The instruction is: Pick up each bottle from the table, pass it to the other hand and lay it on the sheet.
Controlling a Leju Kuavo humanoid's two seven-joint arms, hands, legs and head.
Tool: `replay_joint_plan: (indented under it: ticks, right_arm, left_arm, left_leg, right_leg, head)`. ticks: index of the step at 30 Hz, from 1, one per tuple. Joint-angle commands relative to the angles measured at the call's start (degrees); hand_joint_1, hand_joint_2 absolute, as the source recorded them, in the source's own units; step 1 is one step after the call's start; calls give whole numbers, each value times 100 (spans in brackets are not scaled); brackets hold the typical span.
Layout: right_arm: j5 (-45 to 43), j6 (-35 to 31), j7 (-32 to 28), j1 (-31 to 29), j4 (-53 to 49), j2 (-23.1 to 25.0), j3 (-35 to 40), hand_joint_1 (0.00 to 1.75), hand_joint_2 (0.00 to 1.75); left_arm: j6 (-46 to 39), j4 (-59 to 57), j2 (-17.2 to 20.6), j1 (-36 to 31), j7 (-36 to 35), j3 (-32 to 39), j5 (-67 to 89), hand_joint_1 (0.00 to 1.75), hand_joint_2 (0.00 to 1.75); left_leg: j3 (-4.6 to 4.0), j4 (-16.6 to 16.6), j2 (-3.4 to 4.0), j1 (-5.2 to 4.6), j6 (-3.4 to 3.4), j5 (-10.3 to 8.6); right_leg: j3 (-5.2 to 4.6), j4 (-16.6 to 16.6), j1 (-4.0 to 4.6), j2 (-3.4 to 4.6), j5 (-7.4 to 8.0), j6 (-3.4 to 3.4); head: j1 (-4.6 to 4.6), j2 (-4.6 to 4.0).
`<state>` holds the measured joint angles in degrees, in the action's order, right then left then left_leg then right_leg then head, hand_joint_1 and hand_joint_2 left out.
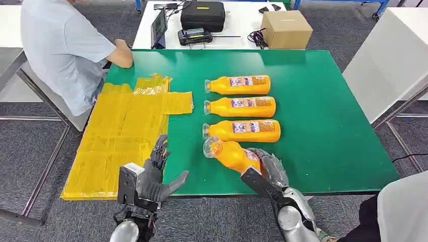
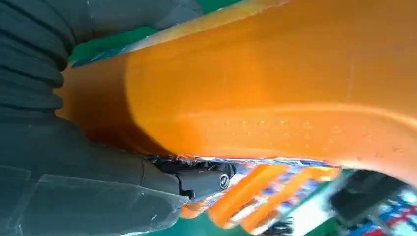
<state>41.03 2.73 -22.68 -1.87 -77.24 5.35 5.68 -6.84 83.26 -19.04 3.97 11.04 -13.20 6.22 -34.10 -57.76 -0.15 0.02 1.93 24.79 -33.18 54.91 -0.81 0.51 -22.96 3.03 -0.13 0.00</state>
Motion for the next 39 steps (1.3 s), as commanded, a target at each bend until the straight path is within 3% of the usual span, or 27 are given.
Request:
replay_joint_plan:
  ticks: [1,10,14,26,39]
  right_arm:
    - [-393,222,-10,-295,-464,310,712,175,175]
    - [-447,103,-109,-684,63,214,858,175,175]
    - [-474,132,-108,-682,167,252,950,175,175]
    - [-251,-77,207,-913,583,552,1096,175,175]
    - [-194,-132,332,-1046,666,763,977,175,175]
  left_arm:
    - [-3,-1381,-96,-560,109,9,-518,0,175]
    - [465,-2188,-96,-888,158,-69,-1293,0,175]
    - [303,-1805,-96,-883,627,-214,-1141,0,175]
    - [-222,-1423,-96,-928,901,-470,-643,0,175]
    - [-124,-1997,-96,-1138,541,-785,-683,0,175]
  left_leg:
    - [5,2,6,1,-7,2]
    - [10,1,0,5,-8,3]
    - [1,2,-3,2,-6,0]
    - [-5,-7,6,7,-9,6]
    - [-8,-1,-5,6,-6,1]
  right_leg:
    - [0,2,2,2,-2,-8]
    - [12,0,3,-7,-6,-10]
    - [5,0,1,-7,-4,-9]
    - [-3,8,6,-3,-7,-12]
    - [-4,3,4,-14,-5,-9]
  head:
    - [-2,0]
    - [0,0]
    - [0,0]
    - [0,0]
    - [-2,0]
